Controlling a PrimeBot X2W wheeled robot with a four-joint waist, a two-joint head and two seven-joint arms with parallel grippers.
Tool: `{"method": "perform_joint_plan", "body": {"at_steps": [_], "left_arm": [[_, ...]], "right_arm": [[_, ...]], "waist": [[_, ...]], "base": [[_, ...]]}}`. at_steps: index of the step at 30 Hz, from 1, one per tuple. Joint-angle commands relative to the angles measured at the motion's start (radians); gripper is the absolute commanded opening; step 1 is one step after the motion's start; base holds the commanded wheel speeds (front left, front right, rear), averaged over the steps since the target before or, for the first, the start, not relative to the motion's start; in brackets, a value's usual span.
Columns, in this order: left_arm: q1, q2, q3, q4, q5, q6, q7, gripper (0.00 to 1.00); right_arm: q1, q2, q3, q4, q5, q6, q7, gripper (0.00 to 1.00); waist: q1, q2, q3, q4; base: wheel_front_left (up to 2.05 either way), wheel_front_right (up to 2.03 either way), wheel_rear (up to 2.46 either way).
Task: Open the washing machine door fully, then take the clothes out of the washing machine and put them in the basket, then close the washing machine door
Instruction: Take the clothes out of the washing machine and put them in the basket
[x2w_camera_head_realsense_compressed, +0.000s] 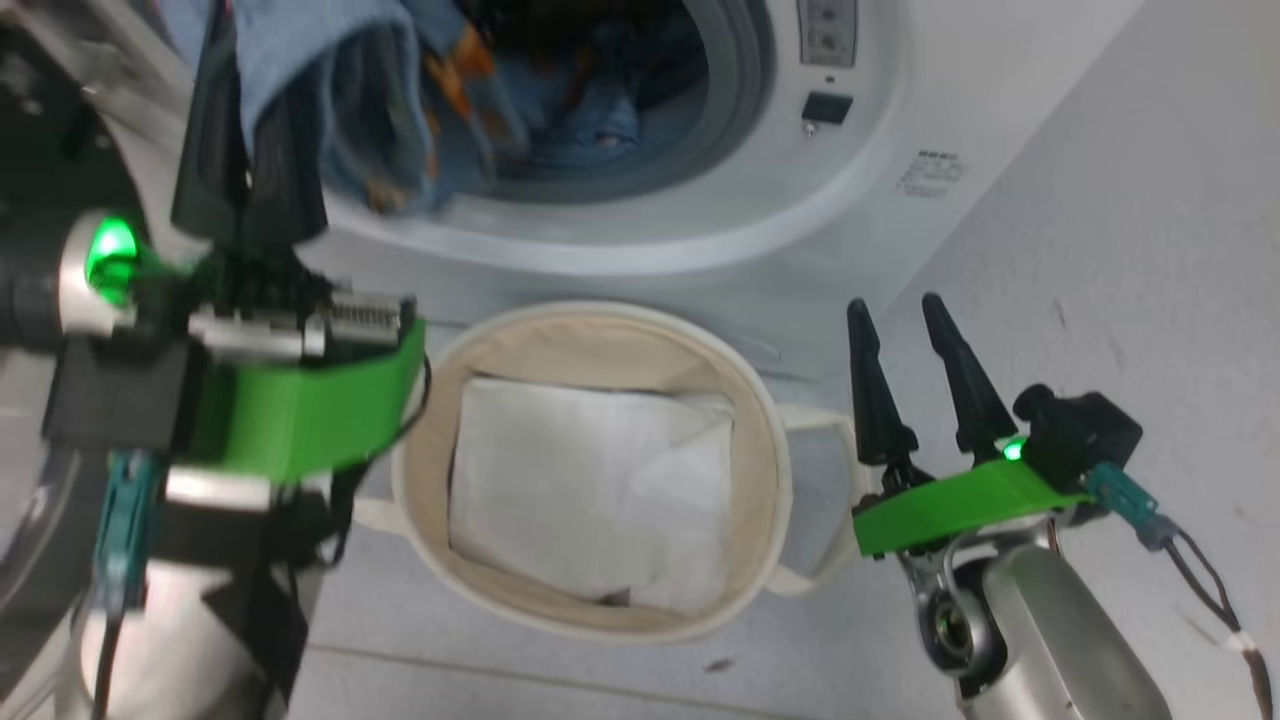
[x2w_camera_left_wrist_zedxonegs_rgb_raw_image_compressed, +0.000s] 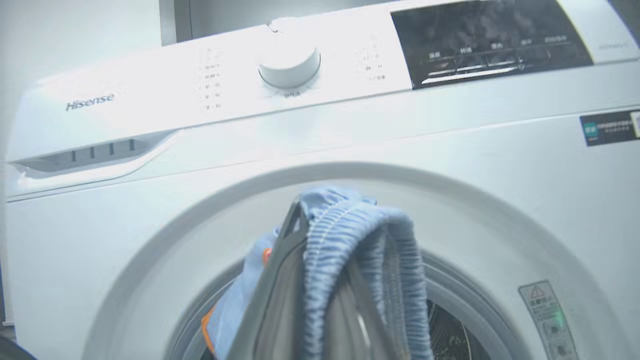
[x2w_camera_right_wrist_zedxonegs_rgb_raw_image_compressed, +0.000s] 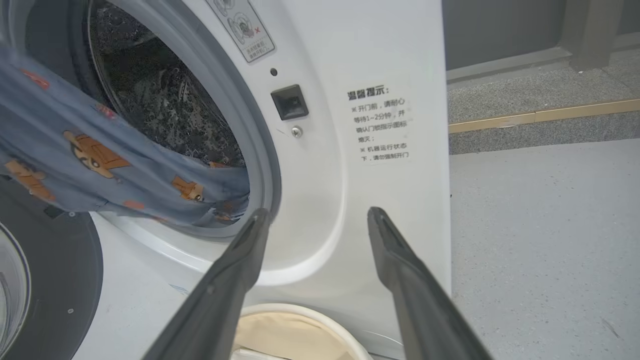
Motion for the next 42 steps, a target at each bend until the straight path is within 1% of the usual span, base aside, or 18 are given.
{"method": "perform_joint_plan", "body": {"at_steps": [1,6,10,15,21,27,31,37,42], "left_arm": [[0.005,0.02,0.031,-0.053,-0.004,0.004,-0.004,0.0],[0.073,0.001,0.025,-0.161,-0.003,-0.005,-0.004,0.0],[0.113,-0.012,0.016,-0.221,0.0,-0.016,-0.004,0.0],[0.168,-0.021,0.001,-0.231,0.0,-0.032,-0.004,0.0],[0.246,-0.037,-0.021,-0.198,-0.022,-0.06,-0.004,0.0],[0.344,-0.049,-0.058,-0.156,-0.012,-0.082,-0.004,0.0],[0.38,-0.054,-0.077,-0.123,-0.004,-0.094,-0.004,0.0],[0.402,-0.066,-0.109,-0.039,0.012,-0.114,-0.004,0.0],[0.374,-0.078,-0.123,0.099,0.014,-0.13,-0.004,0.0]], "right_arm": [[0.019,0.006,0.016,-0.026,0.002,0.0,-0.012,1.0],[0.046,0.006,0.017,-0.016,0.004,0.0,-0.012,1.0],[0.061,0.006,0.018,-0.009,0.004,0.0,-0.012,1.0],[0.077,0.006,0.026,-0.003,0.009,0.0,-0.012,1.0],[0.087,0.006,0.03,-0.004,0.013,0.0,-0.012,1.0],[0.087,0.006,0.029,-0.008,0.012,0.0,-0.012,1.0],[0.085,0.006,0.028,-0.005,0.007,0.0,-0.012,1.0],[0.072,0.006,0.024,-0.003,-0.002,0.0,-0.012,1.0],[0.052,0.006,0.024,-0.01,-0.008,0.0,-0.012,1.0]], "waist": [[0.0,-0.0001,-0.043,0.02],[0.0,-0.0001,-0.093,0.035],[0.0,-0.0001,-0.124,0.045],[0.0,-0.0001,-0.155,0.05],[0.0,-0.0001,-0.162,0.048],[0.0,-0.0001,-0.148,0.044],[0.0,-0.0001,-0.136,0.044],[0.0,-0.0001,-0.106,0.046],[0.0,-0.0001,-0.064,0.04]], "base": [[0.0,0.0,0.0],[0.0,0.0,0.0],[0.0,0.0,0.0],[0.0,0.0,0.0],[0.0,0.0,0.0],[0.0,0.0,0.0],[0.0,0.0,0.0],[0.0,0.0,0.0],[0.0,0.0,0.0]]}}
